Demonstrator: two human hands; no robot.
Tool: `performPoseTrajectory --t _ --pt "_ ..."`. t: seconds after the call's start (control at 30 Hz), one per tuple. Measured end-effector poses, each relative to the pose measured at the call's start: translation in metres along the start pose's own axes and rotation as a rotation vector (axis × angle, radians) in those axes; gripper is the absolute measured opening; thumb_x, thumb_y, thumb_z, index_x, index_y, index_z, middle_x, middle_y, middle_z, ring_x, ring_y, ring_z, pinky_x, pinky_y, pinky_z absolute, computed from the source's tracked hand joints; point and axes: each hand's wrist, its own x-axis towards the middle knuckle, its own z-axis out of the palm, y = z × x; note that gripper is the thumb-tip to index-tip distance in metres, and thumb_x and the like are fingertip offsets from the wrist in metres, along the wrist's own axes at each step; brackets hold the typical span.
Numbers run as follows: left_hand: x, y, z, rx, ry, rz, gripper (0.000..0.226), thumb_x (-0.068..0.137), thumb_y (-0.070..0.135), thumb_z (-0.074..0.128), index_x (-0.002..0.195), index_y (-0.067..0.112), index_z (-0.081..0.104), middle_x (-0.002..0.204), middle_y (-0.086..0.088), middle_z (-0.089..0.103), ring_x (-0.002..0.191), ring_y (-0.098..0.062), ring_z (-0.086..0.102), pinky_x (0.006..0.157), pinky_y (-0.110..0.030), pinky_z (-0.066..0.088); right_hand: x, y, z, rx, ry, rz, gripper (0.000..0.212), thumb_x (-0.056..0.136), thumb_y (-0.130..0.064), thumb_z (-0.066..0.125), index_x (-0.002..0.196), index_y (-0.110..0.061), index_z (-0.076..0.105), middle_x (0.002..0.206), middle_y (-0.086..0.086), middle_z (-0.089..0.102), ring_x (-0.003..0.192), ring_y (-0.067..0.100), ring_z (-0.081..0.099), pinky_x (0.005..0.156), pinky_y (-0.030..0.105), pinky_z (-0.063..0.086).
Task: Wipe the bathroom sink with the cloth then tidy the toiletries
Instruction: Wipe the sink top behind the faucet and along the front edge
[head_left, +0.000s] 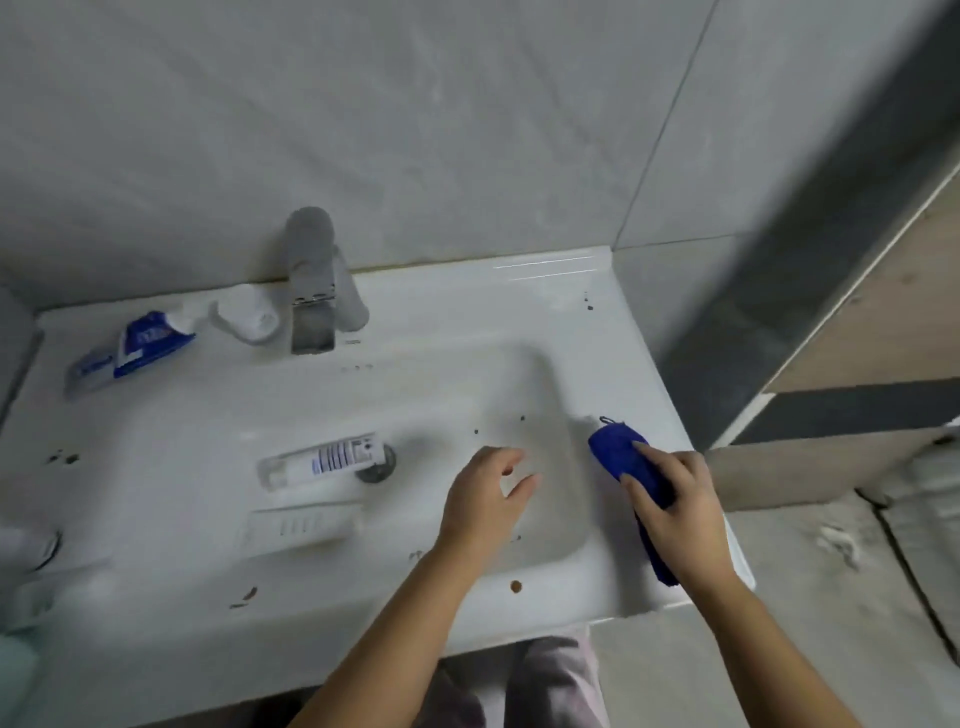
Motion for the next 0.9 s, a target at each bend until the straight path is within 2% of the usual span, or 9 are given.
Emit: performPoseTrajectory --t 0.1,0.17,0.33,0.47,0.57,0.63,0.73,0.83,0.9 --pt "0.020 0.007 0.028 0.027 -0.049 -0.009 0.033 0.087 0.024 0.062 0.118 0.015 0.058 0.117 0.005 0.056 0.104 -0.007 0.054 0.080 -0.010 0.034 0.014 0.030 -0.007 -0.155 0.038 -0.031 0.037 0.078 -0.013 0.071 0.114 -0.014 0.063 0.096 0.004 0.049 0.086 0.017 0.048 0.077 0.024 0.036" --pt "0.033 0.011 0.043 0.051 -0.055 -0.003 0.036 0.087 0.024 0.062 0.121 0.012 0.056 0.123 0.002 0.054 0.111 -0.011 0.052 0.085 -0.012 0.033 0.021 0.048 -0.004 -0.251 0.023 -0.104 0.037 0.073 -0.013 0.076 0.108 -0.011 0.067 0.094 0.009 0.053 0.086 0.027 0.051 0.074 0.033 0.044" --pt "0.071 0.013 0.069 0.115 -0.001 0.016 0.044 0.087 0.025 0.062 0.126 0.009 0.052 0.139 -0.001 0.043 0.129 -0.015 0.039 0.098 -0.015 0.026 0.047 0.066 0.014 -0.350 0.026 -0.275 0.030 0.076 -0.026 0.072 0.102 -0.011 0.069 0.094 0.010 0.058 0.081 0.028 0.051 0.059 0.033 0.047" --pt "0.113 0.017 0.079 0.223 0.093 0.020 0.051 0.083 0.034 0.063 0.125 0.006 0.055 0.140 -0.009 0.045 0.131 -0.022 0.039 0.103 -0.029 0.029 0.144 0.058 0.028 -0.326 0.048 -0.271 0.031 0.075 -0.020 0.073 0.103 -0.007 0.068 0.092 0.014 0.059 0.079 0.035 0.051 0.050 0.035 0.048" --pt "0.155 0.016 0.079 0.336 0.169 0.088 0.064 0.074 0.047 0.051 0.116 0.001 0.060 0.132 -0.019 0.052 0.126 -0.032 0.043 0.100 -0.040 0.035 0.204 0.042 0.044 -0.293 0.001 -0.306 0.032 0.076 -0.015 0.073 0.105 -0.005 0.067 0.095 0.016 0.059 0.081 0.038 0.051 0.054 0.035 0.048" --pt "0.182 0.014 0.073 0.441 0.151 0.085 0.069 0.071 0.051 0.055 0.121 0.003 0.058 0.137 -0.019 0.046 0.130 -0.037 0.038 0.103 -0.049 0.029 0.200 0.046 0.044 -0.267 0.013 -0.301 0.029 0.077 -0.017 0.070 0.103 -0.005 0.067 0.096 0.015 0.060 0.080 0.037 0.051 0.058 0.035 0.048" --pt "0.209 0.007 0.064 0.462 0.102 0.021 0.076 0.073 0.060 0.058 0.132 0.012 0.049 0.148 -0.008 0.034 0.139 -0.025 0.023 0.111 -0.041 0.012 0.181 0.054 0.040 -0.245 0.092 -0.285 0.027 0.073 -0.017 0.064 0.096 -0.004 0.068 0.091 0.015 0.061 0.074 0.035 0.051 0.058 0.034 0.045" --pt "0.215 -0.008 0.059 0.485 0.102 0.122 0.082 0.077 0.073 0.034 0.128 0.012 0.054 0.140 -0.011 0.046 0.132 -0.023 0.031 0.108 -0.035 0.019 0.243 0.037 0.064 -0.233 0.114 -0.264 0.024 0.076 -0.013 0.065 0.097 -0.002 0.066 0.092 0.020 0.060 0.074 0.037 0.050 0.060 0.036 0.042" --pt "0.217 -0.014 0.057 0.490 0.098 0.154 0.078 0.080 0.071 0.032 0.126 0.013 0.056 0.136 -0.011 0.050 0.128 -0.028 0.039 0.106 -0.038 0.026 0.291 0.019 0.083 -0.257 0.057 -0.314 0.023 0.079 -0.011 0.064 0.101 -0.004 0.064 0.097 0.021 0.060 0.076 0.038 0.050 0.060 0.037 0.041"
